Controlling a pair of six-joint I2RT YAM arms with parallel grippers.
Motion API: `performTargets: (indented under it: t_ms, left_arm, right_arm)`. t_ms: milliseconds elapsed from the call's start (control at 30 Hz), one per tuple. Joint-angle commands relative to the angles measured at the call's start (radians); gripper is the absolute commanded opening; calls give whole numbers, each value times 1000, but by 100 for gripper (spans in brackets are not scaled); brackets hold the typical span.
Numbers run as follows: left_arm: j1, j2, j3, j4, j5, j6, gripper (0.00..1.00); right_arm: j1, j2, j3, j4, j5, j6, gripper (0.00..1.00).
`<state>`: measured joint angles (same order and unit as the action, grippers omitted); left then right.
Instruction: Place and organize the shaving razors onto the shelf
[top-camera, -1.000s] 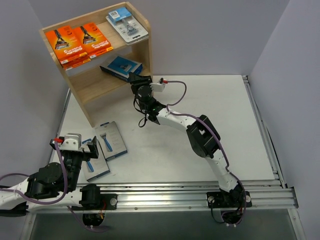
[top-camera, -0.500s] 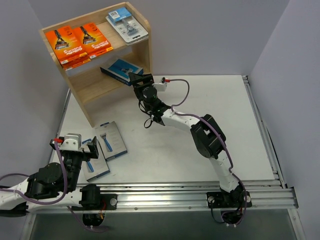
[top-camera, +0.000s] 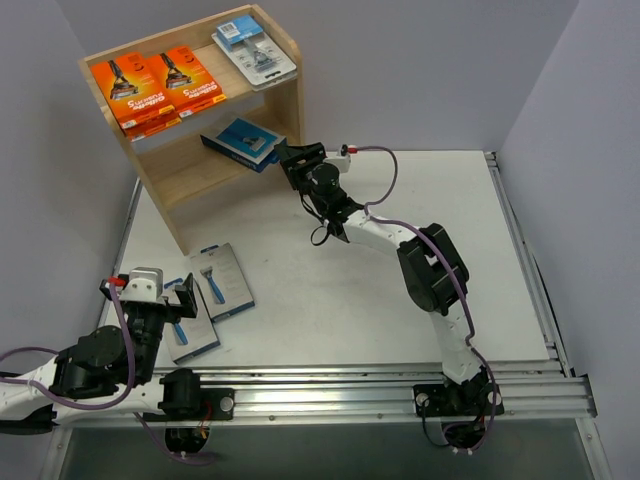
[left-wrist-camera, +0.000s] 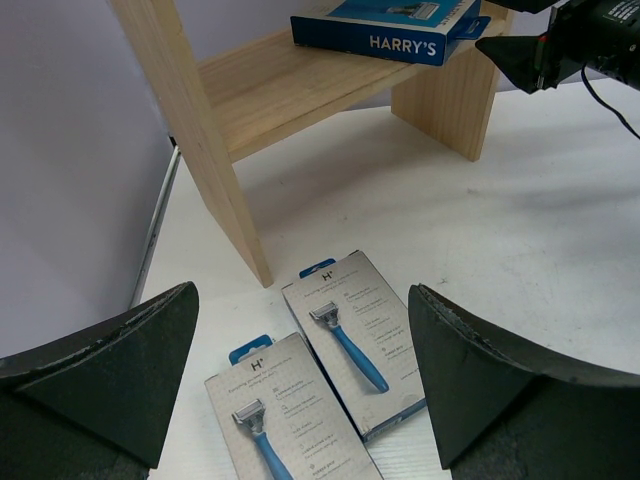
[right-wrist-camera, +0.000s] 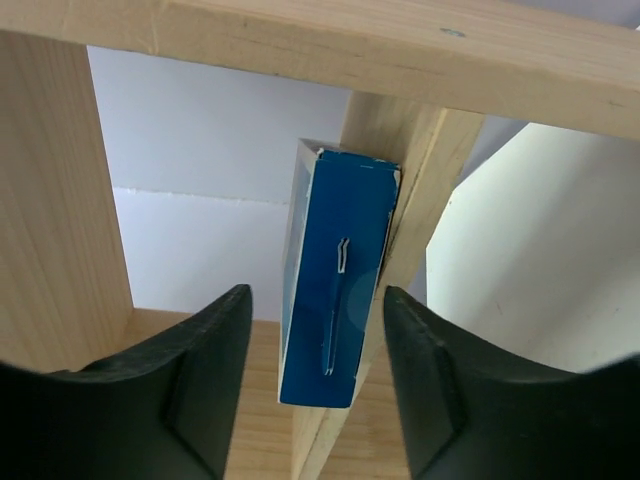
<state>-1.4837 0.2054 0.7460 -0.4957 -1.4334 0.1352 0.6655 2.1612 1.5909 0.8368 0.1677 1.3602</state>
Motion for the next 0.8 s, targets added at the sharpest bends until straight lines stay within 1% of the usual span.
performTargets:
  t_ms: [0,33,67,133,167,233,267,333,367,433,467,533,767]
  left_arm:
    - [3,3,15,-12,5,-9,95]
    - [3,5,15,-12,5,-9,95]
    - [3,6,15,-14,5,-9,95]
    - [3,5,15,-12,5,-9,95]
    - [3,3,15,-14,7,-9,95]
    - [3,2,15,-12,7,-9,95]
    - [3,3,15,-12,8,-9,95]
    - [2,2,15,-14,8,-11,95]
    - [3,2,15,-14,8,-11,95]
    - [3,0,15,-14,10,-11,95]
    - [3,0,15,-14,10,-11,95]
    - [3,0,16,-14,10,-11,95]
    - [3,0,16,-17,10,-13,95]
  right_arm:
    - [-9,-84,-2,47,-57,-15,48]
    - [-13,-83,-3,50,-63,-9,45]
    - [-15,-81,-2,53,-66,-7,41]
    - [-15,-77,3,51,-79,-6,38]
    - [-15,-69,6,51,-83,-6,35]
    - [-17,-60,17,51,-99,3,31]
    - [-17,-51,18,57,-103,7,27]
    - [-15,-43,23,61,-111,13,23]
    - [-15,-38,24,61,-112,17,16]
    - [-15,-34,26,61,-117,22,13]
    - [-15,-29,27,61,-122,23,9]
    - [-17,-26,29,61,-125,23,8]
    - [-18,-11,32,70,-137,36,9]
